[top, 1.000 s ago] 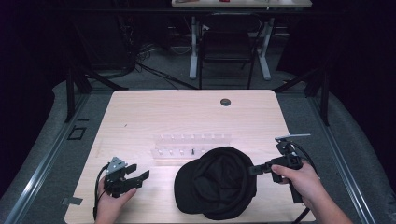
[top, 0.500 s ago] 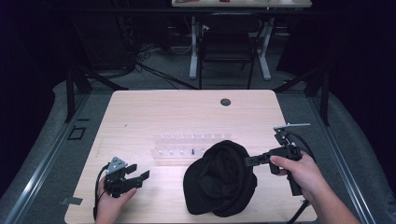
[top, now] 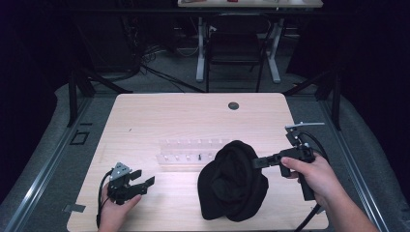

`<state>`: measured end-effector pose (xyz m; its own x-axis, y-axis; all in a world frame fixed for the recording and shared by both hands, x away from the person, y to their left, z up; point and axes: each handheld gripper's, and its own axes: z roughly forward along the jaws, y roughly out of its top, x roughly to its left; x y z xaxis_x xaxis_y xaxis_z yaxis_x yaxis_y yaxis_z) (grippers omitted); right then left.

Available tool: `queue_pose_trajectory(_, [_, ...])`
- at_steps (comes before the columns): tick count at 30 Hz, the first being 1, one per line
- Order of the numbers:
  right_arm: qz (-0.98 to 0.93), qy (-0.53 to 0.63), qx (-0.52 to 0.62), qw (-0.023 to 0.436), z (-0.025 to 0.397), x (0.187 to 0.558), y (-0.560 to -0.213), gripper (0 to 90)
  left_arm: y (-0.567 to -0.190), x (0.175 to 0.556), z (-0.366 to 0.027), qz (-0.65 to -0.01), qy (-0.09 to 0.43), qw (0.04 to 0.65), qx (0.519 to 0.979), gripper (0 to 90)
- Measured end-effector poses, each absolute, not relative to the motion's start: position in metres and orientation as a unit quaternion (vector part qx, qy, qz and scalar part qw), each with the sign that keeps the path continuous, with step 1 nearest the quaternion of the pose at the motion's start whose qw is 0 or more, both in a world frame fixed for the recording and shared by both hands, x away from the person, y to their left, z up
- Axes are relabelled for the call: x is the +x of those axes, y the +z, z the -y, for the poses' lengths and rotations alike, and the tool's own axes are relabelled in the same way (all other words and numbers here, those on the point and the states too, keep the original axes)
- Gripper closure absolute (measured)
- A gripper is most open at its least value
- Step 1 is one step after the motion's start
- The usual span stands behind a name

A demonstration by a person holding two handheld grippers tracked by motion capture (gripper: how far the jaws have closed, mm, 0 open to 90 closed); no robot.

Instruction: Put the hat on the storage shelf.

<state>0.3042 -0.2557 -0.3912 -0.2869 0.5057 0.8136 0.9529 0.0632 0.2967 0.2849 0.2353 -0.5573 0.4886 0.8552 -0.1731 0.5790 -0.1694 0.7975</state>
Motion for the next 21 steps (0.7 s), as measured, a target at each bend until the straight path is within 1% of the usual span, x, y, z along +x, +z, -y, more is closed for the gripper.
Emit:
queue_pose_trajectory(14, [0.674,-0.452,-0.529,0.247,0.261,0.301,-0.365,88.4,-0.557,0.285,-0.235,-0.479,0.162,0.432,0.747,36.4])
queue_pose_trajectory(18, [0.669,-0.470,-0.528,0.230,0.265,0.301,-0.352,88.4,-0.557,0.285,-0.236,-0.479,0.162,0.431,0.747,36.5])
queue_pose_trajectory(21, [0.665,-0.478,-0.527,0.227,0.268,0.302,-0.348,88.4,-0.557,0.285,-0.235,-0.479,0.162,0.431,0.747,36.5])
